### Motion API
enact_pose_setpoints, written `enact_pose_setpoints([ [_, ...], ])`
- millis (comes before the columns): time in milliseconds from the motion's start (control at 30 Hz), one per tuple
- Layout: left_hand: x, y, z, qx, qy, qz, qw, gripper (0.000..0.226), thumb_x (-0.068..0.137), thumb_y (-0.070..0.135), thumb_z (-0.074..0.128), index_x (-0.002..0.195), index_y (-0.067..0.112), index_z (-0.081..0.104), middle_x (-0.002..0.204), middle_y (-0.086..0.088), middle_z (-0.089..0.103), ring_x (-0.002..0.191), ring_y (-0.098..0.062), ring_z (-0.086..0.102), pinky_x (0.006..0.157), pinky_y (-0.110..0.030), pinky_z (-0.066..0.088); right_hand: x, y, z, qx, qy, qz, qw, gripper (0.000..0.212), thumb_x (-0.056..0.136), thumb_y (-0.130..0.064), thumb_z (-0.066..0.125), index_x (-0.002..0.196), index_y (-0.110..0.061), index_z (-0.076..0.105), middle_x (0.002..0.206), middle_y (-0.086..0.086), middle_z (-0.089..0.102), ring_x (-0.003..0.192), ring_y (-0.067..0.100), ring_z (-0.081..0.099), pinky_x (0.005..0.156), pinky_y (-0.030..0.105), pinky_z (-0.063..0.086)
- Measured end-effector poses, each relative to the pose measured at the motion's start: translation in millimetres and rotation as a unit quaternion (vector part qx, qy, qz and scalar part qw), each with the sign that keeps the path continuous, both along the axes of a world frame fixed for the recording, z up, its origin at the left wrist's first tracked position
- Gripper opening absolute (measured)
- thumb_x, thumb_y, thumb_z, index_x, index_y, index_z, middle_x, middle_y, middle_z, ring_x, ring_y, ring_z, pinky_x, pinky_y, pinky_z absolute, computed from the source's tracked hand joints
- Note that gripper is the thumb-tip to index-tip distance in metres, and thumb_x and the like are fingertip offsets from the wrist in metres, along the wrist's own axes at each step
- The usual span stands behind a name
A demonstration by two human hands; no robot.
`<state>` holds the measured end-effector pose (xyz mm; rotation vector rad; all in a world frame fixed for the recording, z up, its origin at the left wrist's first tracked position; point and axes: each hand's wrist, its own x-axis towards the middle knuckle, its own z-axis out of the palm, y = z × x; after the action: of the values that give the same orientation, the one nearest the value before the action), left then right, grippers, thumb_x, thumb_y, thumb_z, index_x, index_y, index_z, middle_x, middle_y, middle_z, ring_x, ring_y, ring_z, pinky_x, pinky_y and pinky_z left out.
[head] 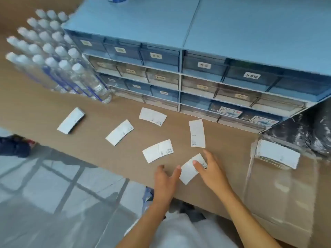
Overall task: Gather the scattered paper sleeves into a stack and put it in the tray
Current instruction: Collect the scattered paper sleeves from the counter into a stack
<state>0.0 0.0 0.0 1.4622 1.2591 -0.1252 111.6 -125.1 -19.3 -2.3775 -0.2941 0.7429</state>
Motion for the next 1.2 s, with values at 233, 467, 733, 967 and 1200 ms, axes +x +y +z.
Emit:
enact_pose_setpoints([
  [233, 8, -28, -7, -0.039, 0.058, 0.110, 0.991, 0.036, 0.089, 0.044, 0.061, 0.087, 0.008, 0.056, 0.083, -0.003, 0.059, 0.072, -0.016, 0.053, 0.057, -0.026, 0.040, 9, 3, -3, 0.005, 0.030, 0.042, 0.999, 0.046, 0.093, -0.023, 0.060, 0.137, -0.015, 0.050, 0.135, 0.010, 0.051, 0.126, 0.031, 0.050, 0.104, 0.049, 0.046],
  [467, 17, -26, -12, -0.024, 0.084, 0.108, 0.990, 0.032, 0.090, 0.034, 0.060, 0.069, 0.014, 0.049, 0.070, -0.008, 0.047, 0.060, -0.022, 0.039, 0.053, -0.028, 0.033, 18, 3, -8, -0.014, 0.025, 0.022, 0.999, 0.041, 0.091, -0.010, 0.063, 0.131, -0.008, 0.056, 0.122, 0.016, 0.060, 0.108, 0.031, 0.059, 0.092, 0.039, 0.051],
  [733, 20, -6, -16, 0.010, 0.075, 0.061, 0.995, 0.019, 0.085, 0.025, 0.071, 0.077, 0.011, 0.060, 0.078, -0.003, 0.066, 0.072, -0.022, 0.060, 0.064, -0.030, 0.048, 18, 3, -4, 0.014, 0.095, -0.010, 0.995, 0.020, 0.083, -0.009, 0.069, 0.102, -0.010, 0.065, 0.072, -0.002, 0.052, 0.067, 0.018, 0.052, 0.061, 0.030, 0.041],
  [967, 51, 27, -8, 0.098, 0.027, -0.073, 0.992, 0.025, 0.081, 0.023, 0.076, 0.071, 0.021, 0.053, 0.064, 0.012, 0.052, 0.060, -0.010, 0.052, 0.052, -0.021, 0.036, 12, 1, -5, 0.071, 0.151, -0.175, 0.970, 0.017, 0.079, -0.012, 0.073, 0.081, -0.001, 0.061, 0.067, 0.009, 0.058, 0.060, 0.020, 0.052, 0.059, 0.031, 0.042],
  [1200, 124, 65, 3, 0.115, 0.027, -0.294, 0.948, 0.035, 0.079, 0.021, 0.080, 0.065, 0.025, 0.048, 0.065, 0.009, 0.054, 0.059, -0.012, 0.052, 0.049, -0.024, 0.033, 11, 21, 0, 0.142, 0.186, -0.458, 0.858, 0.025, 0.081, -0.014, 0.076, 0.071, -0.008, 0.054, 0.057, 0.009, 0.059, 0.050, 0.020, 0.053, 0.060, 0.036, 0.050],
])
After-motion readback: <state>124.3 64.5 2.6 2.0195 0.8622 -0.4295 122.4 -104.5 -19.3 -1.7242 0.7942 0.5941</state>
